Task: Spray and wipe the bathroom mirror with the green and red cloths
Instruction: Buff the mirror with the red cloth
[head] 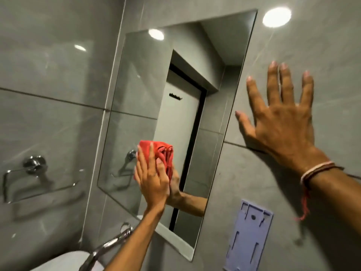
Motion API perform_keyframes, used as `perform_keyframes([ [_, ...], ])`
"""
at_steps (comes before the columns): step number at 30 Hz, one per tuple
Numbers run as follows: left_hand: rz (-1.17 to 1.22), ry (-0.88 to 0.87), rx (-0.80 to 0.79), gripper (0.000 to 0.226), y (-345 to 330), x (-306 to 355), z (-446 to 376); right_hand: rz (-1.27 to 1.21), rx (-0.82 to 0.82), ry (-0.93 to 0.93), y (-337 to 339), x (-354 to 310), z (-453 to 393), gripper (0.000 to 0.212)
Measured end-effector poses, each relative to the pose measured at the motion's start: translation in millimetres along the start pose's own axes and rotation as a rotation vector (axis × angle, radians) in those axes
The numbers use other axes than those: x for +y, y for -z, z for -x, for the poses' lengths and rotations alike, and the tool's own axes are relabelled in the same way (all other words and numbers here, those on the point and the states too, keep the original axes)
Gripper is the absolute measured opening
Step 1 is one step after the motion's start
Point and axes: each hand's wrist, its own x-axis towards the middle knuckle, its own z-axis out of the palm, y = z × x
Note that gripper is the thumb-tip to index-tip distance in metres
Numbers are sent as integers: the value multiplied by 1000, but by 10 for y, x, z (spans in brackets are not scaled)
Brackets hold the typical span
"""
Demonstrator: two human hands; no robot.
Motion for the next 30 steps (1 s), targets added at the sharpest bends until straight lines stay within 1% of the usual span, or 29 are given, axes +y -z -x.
perform_keyframes([
  [3,6,290,59,63,62,-107,577,-13,11,7,-4,-10,-3,84],
  [5,-9,425,51,61,92,-22,970,-24,34,9,-8,-32,8,83],
  [8,64,547,38,54,93,216,1493,-71,45,0,-55,-18,14,82],
  [10,144,643,18,54,76,427,1668,-77,46,6,-47,-4,-2,82],
  [12,190,761,7,59,37,649,1646,-89,24,19,-6,-14,3,83],
  [14,208,782,-10,65,-18,914,1450,-101,14,10,32,-7,15,84],
  [16,224,685,-28,70,-108,1187,1131,-187,44,-15,70,8,-10,83],
  [17,231,618,-40,72,-146,1318,947,-289,88,-43,83,1,-7,80],
  [20,289,373,-62,73,-257,1862,270,-766,279,-158,123,77,-9,71],
  [21,299,290,-65,73,-293,2050,61,-929,315,-174,127,104,-1,68],
  [23,329,115,-72,77,-335,2455,-283,-1182,324,-237,178,169,9,63],
  [25,394,-49,-109,86,-358,2791,-512,-1339,325,-388,270,199,-11,59],
  [28,497,-362,-239,97,-368,3180,-706,-1605,380,-617,480,292,-171,54],
  [30,543,-581,-311,101,-357,3377,-765,-1730,351,-743,649,470,-297,63],
])
